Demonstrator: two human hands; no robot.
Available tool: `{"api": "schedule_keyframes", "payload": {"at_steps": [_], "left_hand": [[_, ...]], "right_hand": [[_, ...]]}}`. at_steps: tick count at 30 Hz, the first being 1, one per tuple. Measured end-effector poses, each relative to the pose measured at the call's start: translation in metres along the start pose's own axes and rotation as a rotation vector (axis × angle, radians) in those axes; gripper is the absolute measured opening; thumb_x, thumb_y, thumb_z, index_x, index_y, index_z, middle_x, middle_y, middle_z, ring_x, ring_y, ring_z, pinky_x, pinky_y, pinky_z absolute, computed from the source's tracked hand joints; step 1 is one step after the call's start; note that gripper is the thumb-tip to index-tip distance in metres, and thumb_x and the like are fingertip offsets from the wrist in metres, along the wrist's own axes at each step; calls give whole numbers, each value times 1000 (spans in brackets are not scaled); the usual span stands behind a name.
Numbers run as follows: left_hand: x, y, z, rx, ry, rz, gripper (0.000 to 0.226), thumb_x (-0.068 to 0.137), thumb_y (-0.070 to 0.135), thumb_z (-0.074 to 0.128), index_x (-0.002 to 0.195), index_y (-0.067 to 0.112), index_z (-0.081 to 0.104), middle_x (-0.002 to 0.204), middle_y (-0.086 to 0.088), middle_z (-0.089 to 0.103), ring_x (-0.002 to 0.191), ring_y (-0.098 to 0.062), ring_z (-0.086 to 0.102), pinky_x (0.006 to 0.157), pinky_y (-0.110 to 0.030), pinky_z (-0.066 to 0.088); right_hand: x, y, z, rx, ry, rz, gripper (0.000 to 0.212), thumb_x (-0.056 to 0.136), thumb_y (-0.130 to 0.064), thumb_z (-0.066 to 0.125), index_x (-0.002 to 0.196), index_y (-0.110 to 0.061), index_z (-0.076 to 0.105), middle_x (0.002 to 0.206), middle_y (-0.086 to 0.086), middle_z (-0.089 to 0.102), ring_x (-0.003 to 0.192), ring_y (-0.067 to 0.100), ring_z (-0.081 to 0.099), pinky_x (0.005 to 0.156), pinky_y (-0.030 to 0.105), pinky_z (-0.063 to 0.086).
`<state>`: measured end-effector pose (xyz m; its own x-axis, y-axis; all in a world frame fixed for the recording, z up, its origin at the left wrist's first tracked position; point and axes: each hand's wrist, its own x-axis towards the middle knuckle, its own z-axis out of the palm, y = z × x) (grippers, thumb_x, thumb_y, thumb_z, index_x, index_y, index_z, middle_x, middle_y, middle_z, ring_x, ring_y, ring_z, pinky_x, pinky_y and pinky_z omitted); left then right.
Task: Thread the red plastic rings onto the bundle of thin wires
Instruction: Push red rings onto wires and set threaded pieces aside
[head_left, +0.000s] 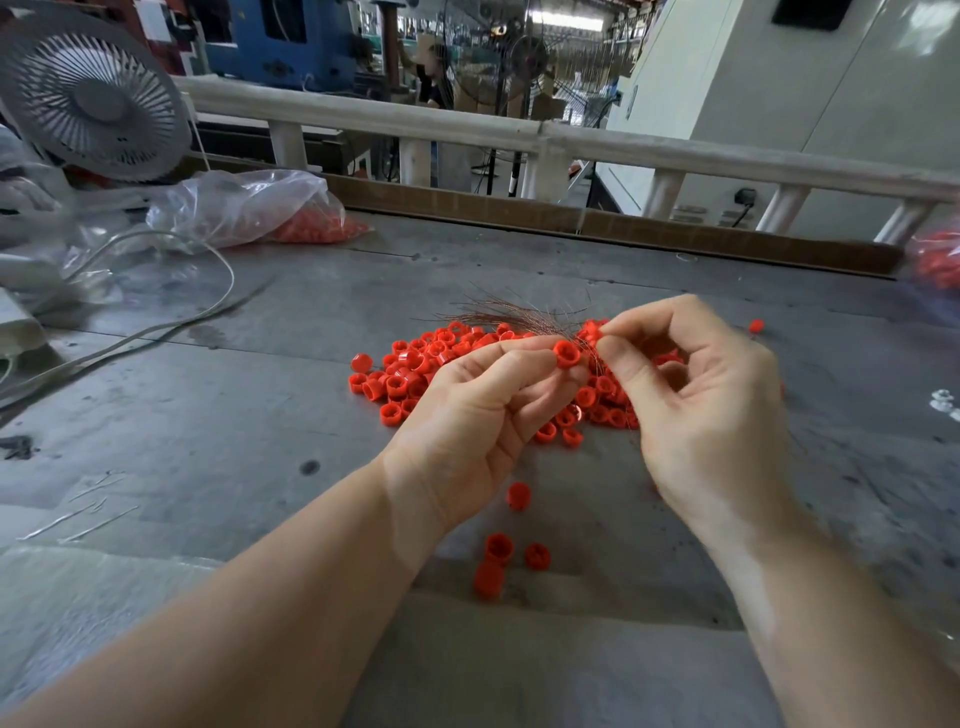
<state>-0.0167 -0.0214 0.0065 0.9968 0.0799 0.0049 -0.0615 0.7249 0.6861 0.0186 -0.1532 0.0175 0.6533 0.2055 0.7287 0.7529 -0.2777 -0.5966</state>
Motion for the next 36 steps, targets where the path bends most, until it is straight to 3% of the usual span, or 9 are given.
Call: {"api": "schedule_keyframes", "payload": {"at_steps": [5, 17, 22, 28, 36], "left_hand": [[0, -1, 0, 21, -12, 13, 25, 65, 6, 61, 88, -4, 61, 64, -8, 68, 63, -11, 69, 61, -15, 54], [-1, -2, 1, 113, -4, 39, 10, 61, 11, 65, 63, 11, 74, 62, -6, 69, 62, -10, 69, 57, -15, 53], [-1, -3, 2, 128, 12, 48, 9, 61, 9, 64, 62, 9, 73, 62, -7, 69, 58, -10, 68, 57, -16, 54], [-2, -4, 3, 157, 14, 66, 8, 78, -2, 58, 82, 0, 64, 63, -5, 69, 57, -8, 67, 59, -16, 55], [-5, -3, 5, 178, 52, 80, 14, 84, -6, 55, 77, 1, 65, 63, -7, 69, 58, -10, 67, 58, -16, 54]], "right_hand": [[-3, 0, 2, -144, -27, -145, 6, 85, -3, 63, 80, -5, 64, 79, 1, 60, 71, 9, 54, 68, 10, 38], [-3, -2, 1, -242, -48, -230, 7, 84, 0, 64, 78, -1, 66, 79, 4, 60, 76, 18, 56, 69, 23, 44], [-3, -1, 0, -266, -50, -257, 7, 84, 1, 64, 77, 0, 66, 78, 5, 60, 76, 20, 56, 68, 27, 47], [-4, -1, -1, -334, -64, -292, 8, 84, 0, 64, 77, 0, 66, 77, 6, 60, 75, 23, 56, 68, 31, 47], [-4, -2, -3, -402, -120, -324, 8, 84, -3, 62, 77, -1, 66, 78, 7, 62, 73, 26, 56, 63, 40, 48]]}}
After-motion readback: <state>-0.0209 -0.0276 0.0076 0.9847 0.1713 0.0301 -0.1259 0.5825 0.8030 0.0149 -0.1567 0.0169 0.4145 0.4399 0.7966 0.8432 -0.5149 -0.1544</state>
